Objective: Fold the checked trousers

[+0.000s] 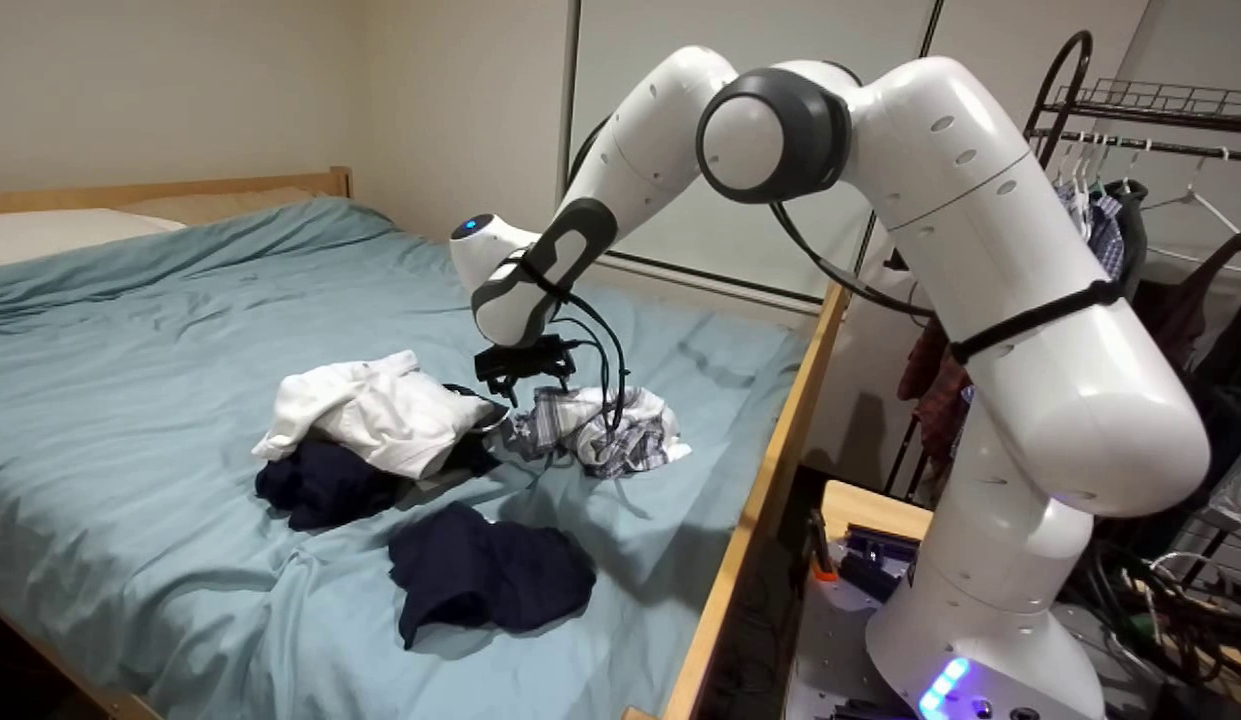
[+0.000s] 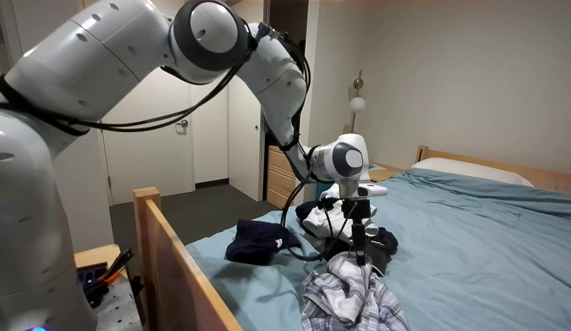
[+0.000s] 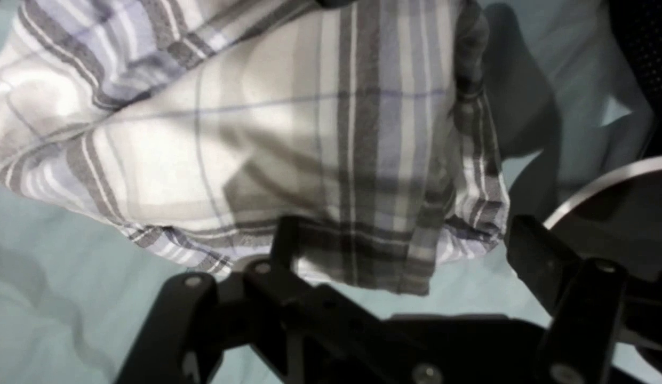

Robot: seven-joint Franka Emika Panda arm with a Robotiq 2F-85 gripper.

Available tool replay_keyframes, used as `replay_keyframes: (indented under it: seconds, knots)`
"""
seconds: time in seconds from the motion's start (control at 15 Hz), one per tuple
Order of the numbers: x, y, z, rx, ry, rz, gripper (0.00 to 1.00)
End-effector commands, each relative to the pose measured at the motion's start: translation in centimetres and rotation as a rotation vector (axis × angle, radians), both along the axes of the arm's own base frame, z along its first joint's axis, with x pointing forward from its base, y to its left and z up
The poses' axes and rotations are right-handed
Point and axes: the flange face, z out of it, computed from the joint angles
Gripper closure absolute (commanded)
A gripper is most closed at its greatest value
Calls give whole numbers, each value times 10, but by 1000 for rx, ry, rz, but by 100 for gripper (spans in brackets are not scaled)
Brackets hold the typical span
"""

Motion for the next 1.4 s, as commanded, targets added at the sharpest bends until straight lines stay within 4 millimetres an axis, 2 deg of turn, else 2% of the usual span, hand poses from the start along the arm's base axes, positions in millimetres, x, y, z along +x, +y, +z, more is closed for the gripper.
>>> replay_keyframes:
  seconds: [0.0, 0.07, 0.27, 0.33, 0.6, 0.87, 1.13, 1.33]
  knots:
    - [-5, -2, -7, 44, 33, -24, 6]
    - [-6, -2, -8, 47, 32, -39, 27]
    - [-7, -3, -7, 54, 36, -54, 37]
    - [-7, -3, -7, 56, 36, -60, 46]
    - [-8, -6, -8, 63, 39, -71, 71]
    - [-16, -24, -5, 75, 20, -98, 96]
    - [-40, -76, 2, 104, -62, -218, 100]
    - [-65, -123, -9, 148, -128, -338, 98]
